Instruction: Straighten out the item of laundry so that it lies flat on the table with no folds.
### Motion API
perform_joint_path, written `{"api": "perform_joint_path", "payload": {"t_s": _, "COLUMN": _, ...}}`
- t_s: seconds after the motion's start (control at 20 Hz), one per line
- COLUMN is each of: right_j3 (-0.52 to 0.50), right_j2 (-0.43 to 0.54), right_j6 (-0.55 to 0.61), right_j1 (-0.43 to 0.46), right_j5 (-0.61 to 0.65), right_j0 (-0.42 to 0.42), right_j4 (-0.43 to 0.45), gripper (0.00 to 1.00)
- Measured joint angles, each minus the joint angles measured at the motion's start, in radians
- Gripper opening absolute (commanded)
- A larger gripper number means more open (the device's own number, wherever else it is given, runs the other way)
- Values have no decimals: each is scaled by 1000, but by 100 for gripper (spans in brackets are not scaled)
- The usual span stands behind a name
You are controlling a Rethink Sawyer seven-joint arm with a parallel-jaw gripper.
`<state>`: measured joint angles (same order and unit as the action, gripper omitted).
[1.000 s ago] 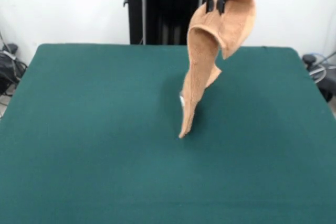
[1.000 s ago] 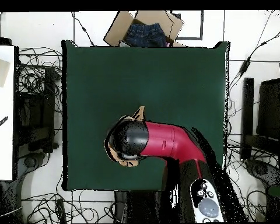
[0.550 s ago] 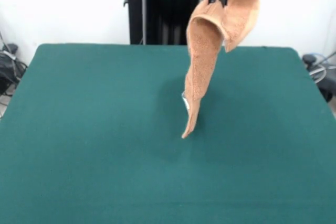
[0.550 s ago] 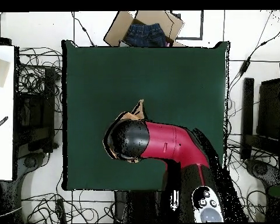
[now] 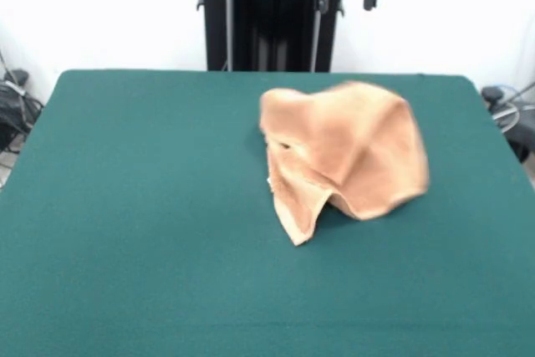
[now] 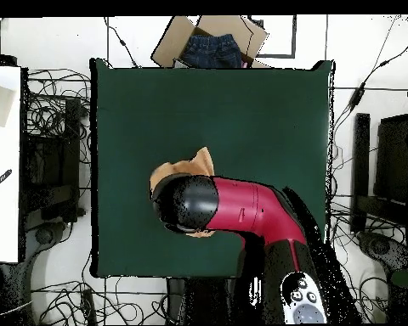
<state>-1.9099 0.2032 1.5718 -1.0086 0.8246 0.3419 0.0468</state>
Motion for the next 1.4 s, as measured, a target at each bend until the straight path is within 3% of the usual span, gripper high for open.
{"api": "perform_joint_path", "payload": {"t_s": 0.85, "right_j3": 0, "right_j2": 0, "right_j6": 0, "right_j1": 1, "right_j5": -21, "right_j0": -6, "right_j4": 1, "gripper": 100}}
{"api": "perform_joint_path", "payload": {"t_s": 1.4, "right_j3": 1, "right_j2": -3, "right_j6": 0, "right_j1": 120, "right_j5": -141, "right_j0": -36, "right_j4": 1, "gripper": 100}}
